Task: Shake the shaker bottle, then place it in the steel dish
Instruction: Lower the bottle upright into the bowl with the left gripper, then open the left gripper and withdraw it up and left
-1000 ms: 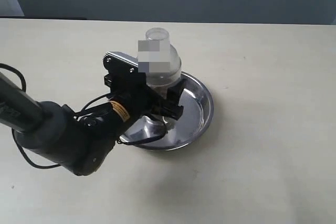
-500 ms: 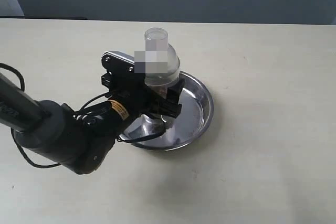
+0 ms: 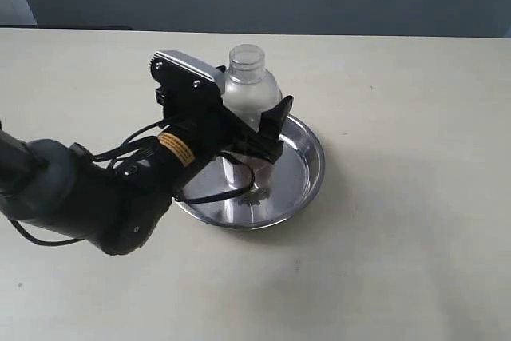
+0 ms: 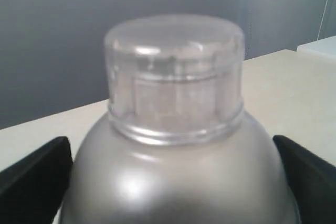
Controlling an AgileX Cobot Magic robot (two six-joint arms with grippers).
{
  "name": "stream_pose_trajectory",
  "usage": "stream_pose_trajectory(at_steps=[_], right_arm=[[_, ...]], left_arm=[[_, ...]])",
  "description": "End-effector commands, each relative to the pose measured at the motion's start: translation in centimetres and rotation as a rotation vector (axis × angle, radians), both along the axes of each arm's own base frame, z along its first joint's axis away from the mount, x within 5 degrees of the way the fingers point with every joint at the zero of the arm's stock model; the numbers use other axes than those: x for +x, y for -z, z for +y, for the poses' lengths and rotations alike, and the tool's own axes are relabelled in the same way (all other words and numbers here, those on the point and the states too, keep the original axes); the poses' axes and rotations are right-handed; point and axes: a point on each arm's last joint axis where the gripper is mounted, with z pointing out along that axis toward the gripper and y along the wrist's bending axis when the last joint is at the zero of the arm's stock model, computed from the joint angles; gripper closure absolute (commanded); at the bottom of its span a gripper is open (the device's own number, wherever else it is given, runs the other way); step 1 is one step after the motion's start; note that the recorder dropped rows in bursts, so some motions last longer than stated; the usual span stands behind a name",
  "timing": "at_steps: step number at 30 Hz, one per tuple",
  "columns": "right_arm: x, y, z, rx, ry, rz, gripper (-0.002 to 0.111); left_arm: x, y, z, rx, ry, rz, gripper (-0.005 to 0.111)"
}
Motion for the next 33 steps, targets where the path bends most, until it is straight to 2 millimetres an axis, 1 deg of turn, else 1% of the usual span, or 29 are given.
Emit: stream_pose_trajectory(at_steps=[1, 10, 12, 18, 22, 26, 27, 29, 30, 31, 32, 33], right_arm=[[0.0, -0.1, 0.0, 0.000, -0.003, -0.015, 0.109], [0.0, -0.1, 0.0, 0.000, -0.003, -0.015, 0.109], [0.0, -0.1, 0.0, 0.000, -0.003, -0.015, 0.109], [0.0, -0.1, 0.0, 0.000, -0.003, -0.015, 0.109], [0.0, -0.1, 0.0, 0.000, -0.003, -0.015, 0.109], [0.0, -0.1, 0.0, 0.000, -0.003, -0.015, 0.109], [0.0, -0.1, 0.0, 0.000, -0.003, -0.015, 0.109], [0.0, -0.1, 0.0, 0.000, -0.003, -0.015, 0.109], [0.0, -0.1, 0.0, 0.000, -0.003, -0.015, 0.109], [0.0, -0.1, 0.0, 0.000, -0.003, -0.015, 0.109], [0.0, -0.1, 0.0, 0.000, -0.003, -0.015, 0.109], [0.0, -0.1, 0.0, 0.000, -0.003, -0.015, 0.109]], left_arm=[[0.0, -1.7, 0.1, -0.021, -0.007, -0.068, 0.013], [-0.5, -5.3, 0.5, -0.015, -0.009, -0.185, 0.013], [-0.7, -6.3, 0.6, -0.029, -0.013, -0.212, 0.013], [-1.6, -9.7, 1.4, 0.023, -0.034, -0.314, 0.013], [-2.8, -12.4, 2.4, 0.016, -0.043, -0.266, 0.016], [-4.5, -15.7, 4.5, -0.096, -0.097, -0.156, 0.023], [-5.2, -16.4, 5.0, -0.096, -0.101, -0.134, 0.028], [-6.4, -17.4, 5.8, -0.038, -0.089, -0.113, 0.045], [-7.0, -18.0, 6.1, 0.007, -0.072, -0.118, 0.060], [-7.7, -18.5, 6.3, 0.056, -0.048, -0.132, 0.083], [-8.2, -18.8, 6.5, 0.091, -0.029, -0.143, 0.099], [-8.8, -19.2, 6.7, 0.157, -0.001, -0.164, 0.105]])
